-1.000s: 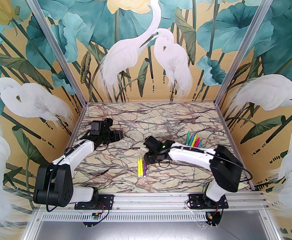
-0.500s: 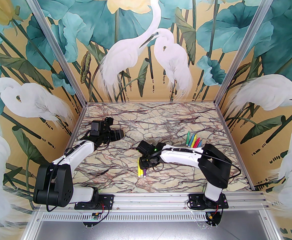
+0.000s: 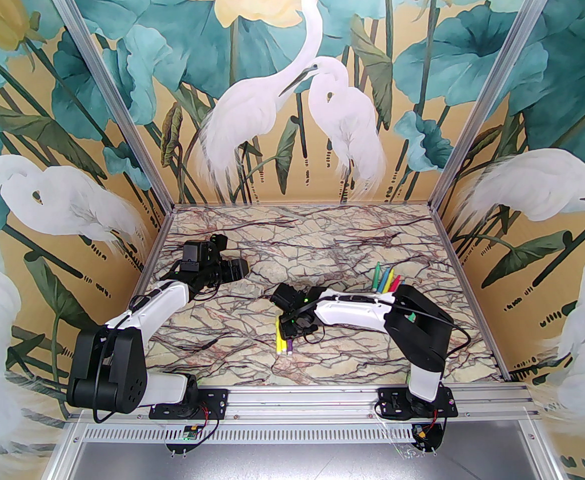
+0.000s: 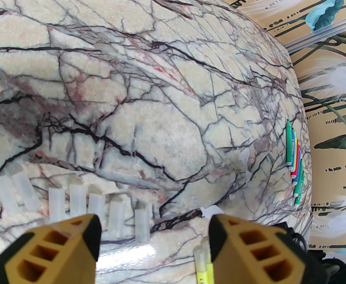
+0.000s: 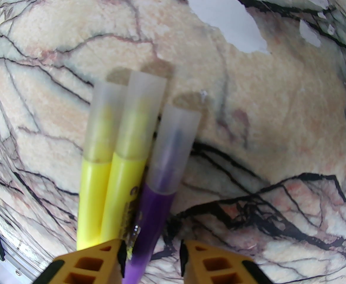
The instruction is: Open the pen caps
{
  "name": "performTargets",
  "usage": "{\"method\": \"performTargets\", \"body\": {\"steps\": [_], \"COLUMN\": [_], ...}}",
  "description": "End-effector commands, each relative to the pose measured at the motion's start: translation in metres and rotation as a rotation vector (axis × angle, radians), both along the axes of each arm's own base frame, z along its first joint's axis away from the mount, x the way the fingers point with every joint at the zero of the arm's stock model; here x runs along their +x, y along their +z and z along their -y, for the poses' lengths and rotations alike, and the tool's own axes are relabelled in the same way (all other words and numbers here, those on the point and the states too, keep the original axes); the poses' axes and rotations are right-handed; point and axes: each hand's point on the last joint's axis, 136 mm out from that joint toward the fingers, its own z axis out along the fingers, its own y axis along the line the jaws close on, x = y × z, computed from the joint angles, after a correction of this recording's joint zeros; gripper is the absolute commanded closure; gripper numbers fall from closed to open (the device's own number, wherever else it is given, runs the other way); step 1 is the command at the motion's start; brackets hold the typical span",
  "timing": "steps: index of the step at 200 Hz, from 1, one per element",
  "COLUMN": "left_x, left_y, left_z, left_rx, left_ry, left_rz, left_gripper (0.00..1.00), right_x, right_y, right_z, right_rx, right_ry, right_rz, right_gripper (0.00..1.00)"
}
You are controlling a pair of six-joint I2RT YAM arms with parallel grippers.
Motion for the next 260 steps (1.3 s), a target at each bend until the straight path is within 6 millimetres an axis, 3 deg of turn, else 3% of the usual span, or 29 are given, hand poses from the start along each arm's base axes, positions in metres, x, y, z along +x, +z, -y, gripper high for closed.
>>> {"method": "performTargets", "body": {"steps": [1,64,189,260], "left_x": [0.001,0.001,0.003,0.004], "left_y": [-0.001,-0.004,-0.004,-0.002], "left_z": [0.006,0.005,0.005,0.009], "left_rx": [-0.006,-0.005,-0.021,-0.046], "left_ry": [-0.032,-0.029,-0.011,-0.017], "left_rz": [0.012,0.005,0.003,0.000], "left_gripper": [0.35,0.35,0.35,0.35], "right_x": [0.004,0.008,0.012,0.014], "right_y": [-0.002,-0.005,-0.020,-0.022], "right_z": [0.002,0.026,0.031,0.031], "right_rx": [-0.037,-0.159,-0.256,-0.259], "right_ry": [-0.024,-0.028,0.012,0.021], "right_rz": [0.017,0.050,0.050,0.067], "right_gripper": [0.64,0.66,0.71,0.82]}}
